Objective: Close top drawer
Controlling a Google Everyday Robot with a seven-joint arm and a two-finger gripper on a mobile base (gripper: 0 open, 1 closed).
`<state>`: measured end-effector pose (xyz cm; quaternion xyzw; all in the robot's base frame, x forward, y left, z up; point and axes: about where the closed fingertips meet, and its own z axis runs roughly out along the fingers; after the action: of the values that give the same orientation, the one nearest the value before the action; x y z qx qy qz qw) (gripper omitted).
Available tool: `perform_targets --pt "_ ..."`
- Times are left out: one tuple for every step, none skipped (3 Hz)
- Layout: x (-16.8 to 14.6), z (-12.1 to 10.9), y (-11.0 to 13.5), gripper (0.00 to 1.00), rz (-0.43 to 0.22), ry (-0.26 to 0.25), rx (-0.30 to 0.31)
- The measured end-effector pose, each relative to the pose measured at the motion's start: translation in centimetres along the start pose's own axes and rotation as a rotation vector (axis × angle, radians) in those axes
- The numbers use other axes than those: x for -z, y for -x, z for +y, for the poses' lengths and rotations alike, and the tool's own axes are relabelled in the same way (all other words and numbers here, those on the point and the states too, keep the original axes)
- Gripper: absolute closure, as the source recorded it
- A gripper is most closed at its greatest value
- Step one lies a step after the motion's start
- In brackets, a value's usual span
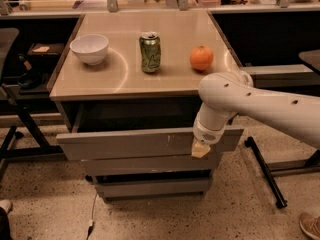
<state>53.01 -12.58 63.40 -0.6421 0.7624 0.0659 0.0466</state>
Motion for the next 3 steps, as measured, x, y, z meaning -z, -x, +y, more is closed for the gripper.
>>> perform_targets --pt "0.00 0.00 0.00 0.59 0.000 0.000 0.000" --pt "0.00 0.00 0.00 0.36 0.000 0.000 0.000" --pt "-0.01 0.00 0.00 0.12 0.000 0.000 0.000"
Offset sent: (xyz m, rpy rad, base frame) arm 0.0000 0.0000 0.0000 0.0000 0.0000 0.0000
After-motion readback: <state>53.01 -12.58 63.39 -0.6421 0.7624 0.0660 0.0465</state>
